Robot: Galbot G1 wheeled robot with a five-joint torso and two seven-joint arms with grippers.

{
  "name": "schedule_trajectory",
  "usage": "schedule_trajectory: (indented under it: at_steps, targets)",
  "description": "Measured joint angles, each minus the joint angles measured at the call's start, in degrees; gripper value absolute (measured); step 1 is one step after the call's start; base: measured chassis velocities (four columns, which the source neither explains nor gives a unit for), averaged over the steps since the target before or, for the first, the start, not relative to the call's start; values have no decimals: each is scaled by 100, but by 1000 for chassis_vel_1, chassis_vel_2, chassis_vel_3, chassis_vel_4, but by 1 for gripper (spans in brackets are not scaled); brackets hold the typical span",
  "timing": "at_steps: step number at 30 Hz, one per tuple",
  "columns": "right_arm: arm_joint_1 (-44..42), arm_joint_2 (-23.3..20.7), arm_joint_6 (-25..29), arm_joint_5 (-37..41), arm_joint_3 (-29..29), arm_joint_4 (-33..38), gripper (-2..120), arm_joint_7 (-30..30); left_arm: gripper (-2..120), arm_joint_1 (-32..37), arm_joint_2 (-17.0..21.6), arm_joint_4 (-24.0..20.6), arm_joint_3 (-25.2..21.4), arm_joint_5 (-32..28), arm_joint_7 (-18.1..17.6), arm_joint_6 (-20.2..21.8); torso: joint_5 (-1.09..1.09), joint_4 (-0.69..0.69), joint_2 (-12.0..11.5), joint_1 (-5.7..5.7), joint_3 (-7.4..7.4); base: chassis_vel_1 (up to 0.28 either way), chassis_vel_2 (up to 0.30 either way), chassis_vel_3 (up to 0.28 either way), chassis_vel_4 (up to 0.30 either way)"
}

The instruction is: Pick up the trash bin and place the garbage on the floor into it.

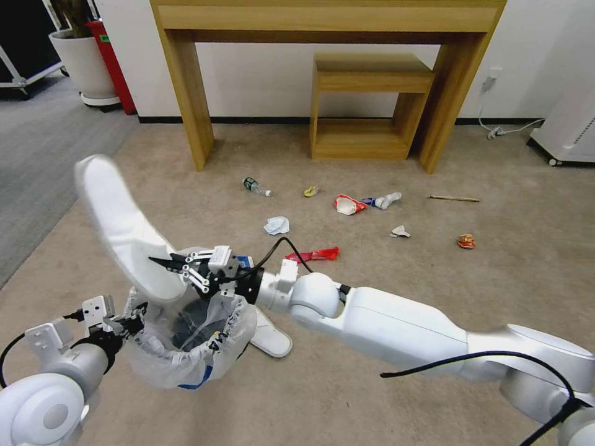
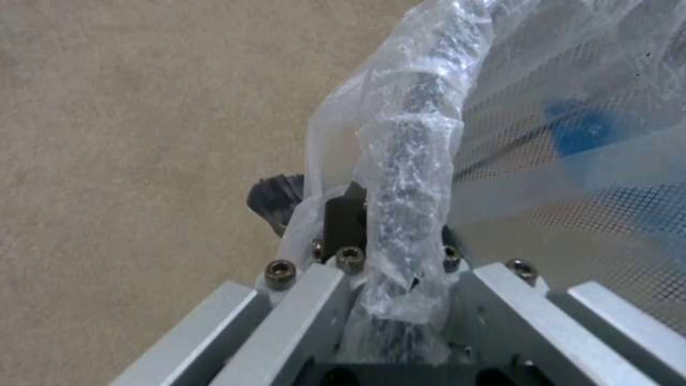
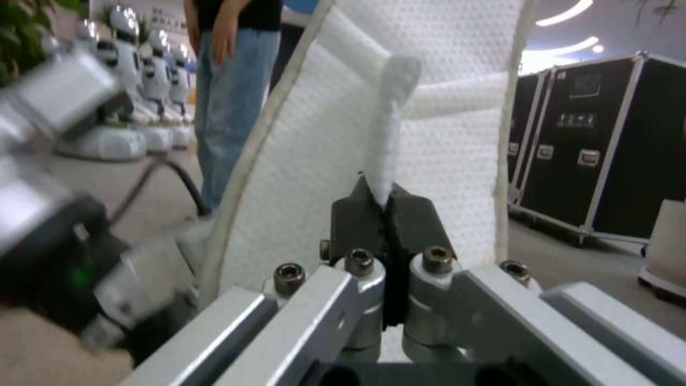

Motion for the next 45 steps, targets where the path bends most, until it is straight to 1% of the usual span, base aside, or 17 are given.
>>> schedule_trajectory:
  at_steps: [2,9,19,21,22,24,25,28,29,31,33,35,37,40,41,43,45]
  targets:
    - [-22,129,114,-166,-73,-275,0,-64,1,34,12,-32,-37,-15,10,-4,0,0,0,0,0,0,0,0,0]
    - [-136,277,240,-382,-228,-577,0,-130,1,73,44,-78,-111,-68,16,-11,1,0,0,0,0,0,0,0,0]
    - [-161,151,243,-539,-332,-637,2,-143,1,72,55,-82,-144,-96,24,-35,1,0,0,0,-1,0,0,0,0]
    - [-177,102,214,-564,-340,-612,14,-143,1,69,52,-81,-145,-95,25,-39,1,-1,0,0,-1,0,0,0,0]
    - [-177,102,214,-564,-340,-612,14,-143,1,69,52,-81,-145,-95,25,-39,1,-1,0,0,-1,0,0,0,0]
    - [-182,91,202,-584,-338,-608,24,-141,1,61,52,-77,-146,-96,25,-41,1,0,0,0,0,0,0,0,0]
    - [-182,91,202,-584,-338,-608,24,-141,1,61,52,-77,-146,-96,25,-41,1,0,0,0,0,0,0,0,0]
    - [-183,98,207,-644,-320,-633,37,-138,1,58,53,-74,-157,-96,26,-44,1,0,0,0,-1,0,0,0,0]
    - [-183,98,207,-644,-320,-633,37,-138,1,58,53,-74,-157,-96,26,-44,1,0,0,0,-1,0,0,0,0]
    - [-186,104,211,-668,-312,-654,49,-138,1,60,53,-62,-165,-97,27,-48,1,0,0,0,0,0,0,0,0]
    - [-187,106,212,-673,-304,-660,50,-138,1,60,53,-60,-165,-97,27,-50,1,0,0,0,0,0,0,0,0]
    - [-190,114,212,-675,-259,-667,64,-102,1,55,55,-41,-166,-97,29,-57,1,0,0,0,-1,0,0,0,0]
    - [-194,113,199,-670,-233,-658,67,-67,1,51,57,-30,-166,-97,30,-58,1,0,0,0,0,0,0,0,0]
    - [-281,12,-101,-369,-14,-372,82,336,1,29,87,70,-171,-96,31,-60,1,0,0,0,0,0,0,0,0]
    - [-281,12,-101,-369,-14,-372,82,336,1,29,87,70,-171,-96,31,-60,1,0,0,0,0,0,0,0,0]
    - [-360,-207,-403,-17,184,-96,92,681,1,6,139,191,-195,-98,31,-62,2,1,0,0,0,0,0,0,0]
    - [-400,-349,-542,118,265,27,96,858,1,-6,159,250,-211,-101,31,-65,2,1,0,0,0,0,0,0,0]
